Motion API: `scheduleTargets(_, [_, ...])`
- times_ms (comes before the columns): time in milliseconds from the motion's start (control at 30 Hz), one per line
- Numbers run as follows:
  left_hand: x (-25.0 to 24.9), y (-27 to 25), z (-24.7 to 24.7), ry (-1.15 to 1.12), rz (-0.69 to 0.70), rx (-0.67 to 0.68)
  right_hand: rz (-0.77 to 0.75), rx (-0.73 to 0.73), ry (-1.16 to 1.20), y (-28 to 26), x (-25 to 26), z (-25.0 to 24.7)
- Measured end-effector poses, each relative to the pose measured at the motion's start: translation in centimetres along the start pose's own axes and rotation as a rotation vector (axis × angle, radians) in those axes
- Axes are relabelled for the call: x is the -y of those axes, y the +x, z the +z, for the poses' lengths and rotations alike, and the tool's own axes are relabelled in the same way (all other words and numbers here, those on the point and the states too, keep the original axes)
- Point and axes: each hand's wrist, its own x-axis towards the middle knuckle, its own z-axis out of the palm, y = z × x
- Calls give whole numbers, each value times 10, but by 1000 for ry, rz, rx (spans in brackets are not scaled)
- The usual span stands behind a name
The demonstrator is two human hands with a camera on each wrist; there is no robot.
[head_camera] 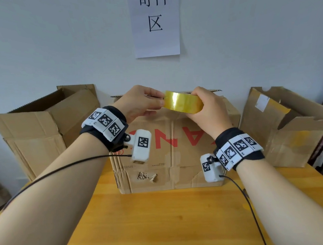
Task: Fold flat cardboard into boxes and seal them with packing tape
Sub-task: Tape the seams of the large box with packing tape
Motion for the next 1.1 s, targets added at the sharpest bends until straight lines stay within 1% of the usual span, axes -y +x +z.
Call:
scheduleTargets(133, [0, -1, 4, -81, -15, 33, 13, -9, 22, 0, -1, 0])
scheduleTargets(300, [-3, 1, 4, 6, 14, 13, 15, -1, -17, 1, -1, 0])
scheduleTargets(700, [2, 4, 2, -9, -3, 32, -17, -10, 4, 0, -4, 3])
scheduleTargets(900, [1, 4, 5, -134, -24, 61, 21, -14, 38, 1, -9, 3])
scheduleTargets(1033, [-5, 3, 4, -48, -25, 7, 46, -23, 63, 1, -9, 3])
scheduleTargets(1100, [-9, 3, 2, -25, -38, 8, 49, -32, 65, 2, -8, 3])
